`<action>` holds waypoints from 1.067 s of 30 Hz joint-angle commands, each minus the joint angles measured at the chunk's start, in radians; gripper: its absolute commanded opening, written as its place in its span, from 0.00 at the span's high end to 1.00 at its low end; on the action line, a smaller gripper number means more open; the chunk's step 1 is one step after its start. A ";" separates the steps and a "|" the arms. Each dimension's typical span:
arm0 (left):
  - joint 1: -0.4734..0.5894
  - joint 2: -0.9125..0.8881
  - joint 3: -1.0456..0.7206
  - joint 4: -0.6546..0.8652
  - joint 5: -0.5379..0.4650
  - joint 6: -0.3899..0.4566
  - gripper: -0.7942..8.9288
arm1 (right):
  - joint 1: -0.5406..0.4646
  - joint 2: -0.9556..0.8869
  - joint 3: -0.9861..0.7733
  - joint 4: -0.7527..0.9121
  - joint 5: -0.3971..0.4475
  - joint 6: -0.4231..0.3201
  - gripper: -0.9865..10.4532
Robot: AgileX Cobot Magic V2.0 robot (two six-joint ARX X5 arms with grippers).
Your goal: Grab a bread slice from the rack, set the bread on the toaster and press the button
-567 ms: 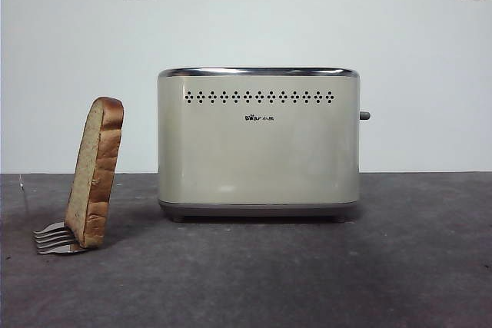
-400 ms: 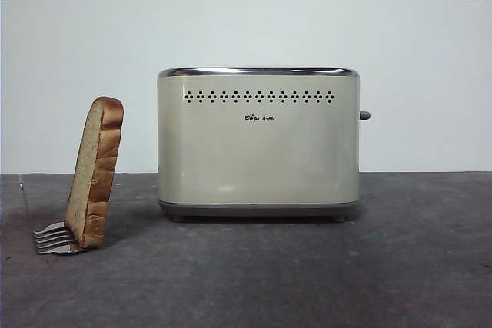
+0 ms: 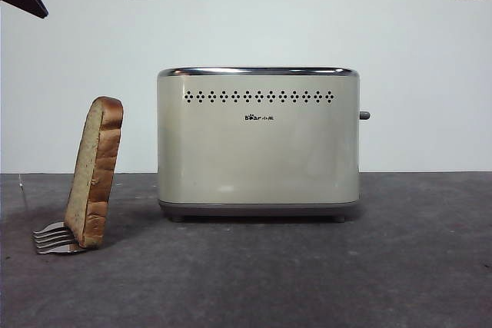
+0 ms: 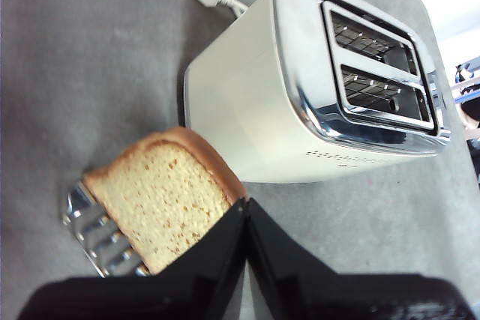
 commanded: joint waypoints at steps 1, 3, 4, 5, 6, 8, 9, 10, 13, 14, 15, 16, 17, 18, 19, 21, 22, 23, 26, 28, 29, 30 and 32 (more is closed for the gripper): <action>-0.003 0.010 0.001 -0.024 -0.001 -0.072 0.92 | 0.000 0.023 0.031 -0.022 -0.001 0.014 0.91; -0.004 0.011 0.001 -0.066 -0.044 -0.105 0.90 | 0.000 0.046 0.059 -0.042 -0.002 0.016 0.91; -0.006 0.011 0.001 -0.090 -0.073 -0.123 0.86 | 0.000 0.059 0.075 -0.049 -0.002 0.016 0.91; -0.015 0.011 0.001 -0.111 -0.095 -0.138 0.81 | 0.000 0.072 0.088 -0.051 -0.002 0.016 0.91; -0.026 0.011 0.002 -0.131 -0.116 -0.154 0.79 | 0.000 0.084 0.098 -0.051 -0.002 0.016 0.91; -0.056 0.015 0.019 -0.180 -0.185 -0.178 0.78 | 0.000 0.106 0.112 -0.050 -0.002 0.016 0.91; -0.076 0.022 0.037 -0.213 -0.234 -0.178 0.76 | 0.000 0.116 0.113 -0.048 -0.002 0.016 0.91; -0.100 0.035 0.061 -0.253 -0.299 -0.185 0.69 | 0.000 0.127 0.113 -0.048 -0.002 0.016 0.91; -0.164 0.086 0.142 -0.332 -0.426 -0.249 0.51 | 0.000 0.161 0.113 -0.051 -0.002 0.016 0.91; -0.180 0.106 0.169 -0.330 -0.424 -0.285 0.49 | 0.000 0.172 0.113 -0.050 -0.002 0.016 0.91; -0.198 0.129 0.196 -0.320 -0.424 -0.311 0.49 | 0.000 0.182 0.113 -0.051 -0.002 0.016 0.91; -0.219 0.157 0.225 -0.310 -0.433 -0.316 0.49 | 0.000 0.190 0.113 -0.051 -0.002 0.016 0.91; -0.243 0.191 0.252 -0.307 -0.447 -0.335 0.49 | 0.000 0.192 0.113 -0.058 -0.002 0.016 0.91; -0.268 0.227 0.277 -0.310 -0.471 -0.360 0.49 | 0.000 0.200 0.113 -0.058 -0.002 0.016 0.91; -0.288 0.268 0.303 -0.311 -0.498 -0.376 0.49 | 0.000 0.203 0.113 -0.061 -0.002 0.016 0.91; -0.311 0.349 0.349 -0.325 -0.517 -0.393 0.49 | 0.000 0.204 0.113 -0.068 -0.002 0.016 0.91; -0.318 0.389 0.373 -0.342 -0.518 -0.393 0.49 | 0.000 0.203 0.113 -0.076 -0.002 0.016 0.91; -0.324 0.426 0.394 -0.358 -0.522 -0.393 0.49 | 0.000 0.203 0.113 -0.085 -0.002 0.016 0.91; -0.340 0.509 0.435 -0.420 -0.584 -0.396 0.49 | 0.000 0.203 0.113 -0.108 -0.001 0.016 0.91; -0.344 0.539 0.438 -0.418 -0.595 -0.397 0.49 | 0.000 0.203 0.113 -0.113 -0.001 0.016 0.91; -0.346 0.551 0.438 -0.411 -0.595 -0.396 0.49 | 0.000 0.203 0.113 -0.110 -0.001 0.016 0.91; -0.348 0.564 0.438 -0.407 -0.595 -0.394 0.49 | 0.000 0.203 0.113 -0.110 -0.002 0.016 0.91; -0.351 0.592 0.438 -0.402 -0.595 -0.394 0.49 | 0.000 0.203 0.113 -0.110 -0.001 0.016 0.91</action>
